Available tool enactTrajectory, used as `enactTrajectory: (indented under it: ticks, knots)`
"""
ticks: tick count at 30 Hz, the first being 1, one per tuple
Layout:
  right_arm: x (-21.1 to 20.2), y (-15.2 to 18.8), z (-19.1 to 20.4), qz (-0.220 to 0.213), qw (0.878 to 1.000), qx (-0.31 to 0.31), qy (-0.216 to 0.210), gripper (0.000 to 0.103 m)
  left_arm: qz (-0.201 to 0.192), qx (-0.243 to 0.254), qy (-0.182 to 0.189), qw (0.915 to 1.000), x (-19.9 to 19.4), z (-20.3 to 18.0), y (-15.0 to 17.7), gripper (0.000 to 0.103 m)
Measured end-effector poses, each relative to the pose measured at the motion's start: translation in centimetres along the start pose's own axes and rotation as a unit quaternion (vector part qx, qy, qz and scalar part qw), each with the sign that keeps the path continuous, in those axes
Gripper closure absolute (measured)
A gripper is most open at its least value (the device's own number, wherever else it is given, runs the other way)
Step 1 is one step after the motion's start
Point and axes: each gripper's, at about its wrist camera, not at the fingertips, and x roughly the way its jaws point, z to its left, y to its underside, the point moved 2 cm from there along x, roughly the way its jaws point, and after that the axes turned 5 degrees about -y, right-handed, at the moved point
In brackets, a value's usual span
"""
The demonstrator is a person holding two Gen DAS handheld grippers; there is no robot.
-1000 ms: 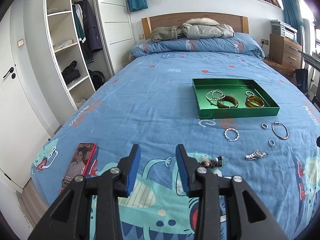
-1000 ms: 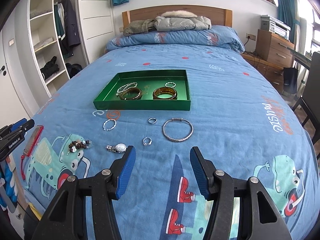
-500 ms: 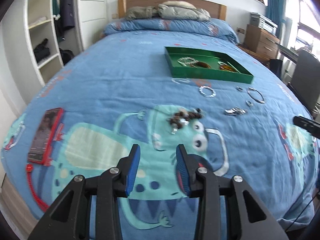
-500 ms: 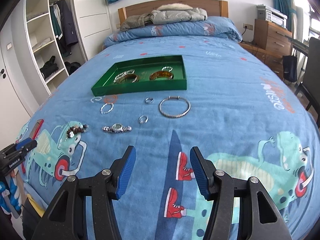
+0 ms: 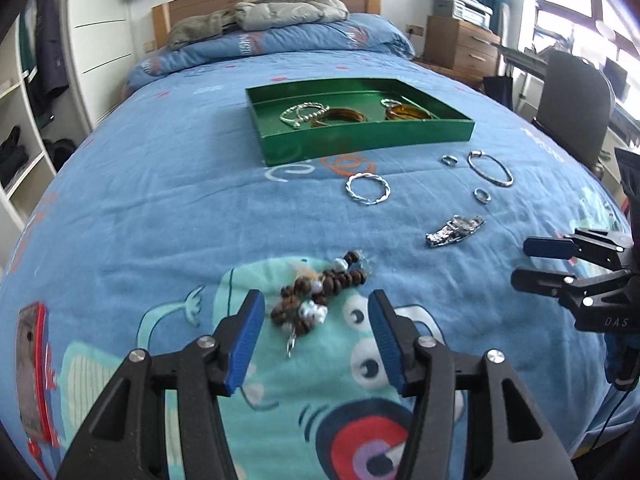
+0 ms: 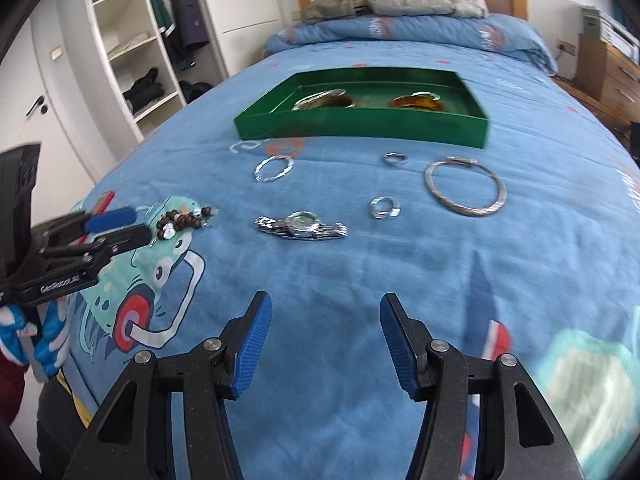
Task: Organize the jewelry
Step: 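Grasp the brown bead bracelet with the left gripper while the right gripper grasps the silver watch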
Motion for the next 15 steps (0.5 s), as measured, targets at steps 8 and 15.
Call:
enactTrajectory:
  ticks: [8, 15]
  knots:
    - [3.8, -2.6, 0.6, -0.014, 1.0, -0.016, -0.016, 0.046, 0.015, -0.009, 0.019, 0.9997, 3.8, 1.1, -0.5, 0.051]
    - [5.4, -4.8, 0.8, -0.025, 0.999, -0.014, -0.032, 0.046, 0.006, -0.021, 0.02, 0.9996, 4.1, 1.2, -0.6, 0.052]
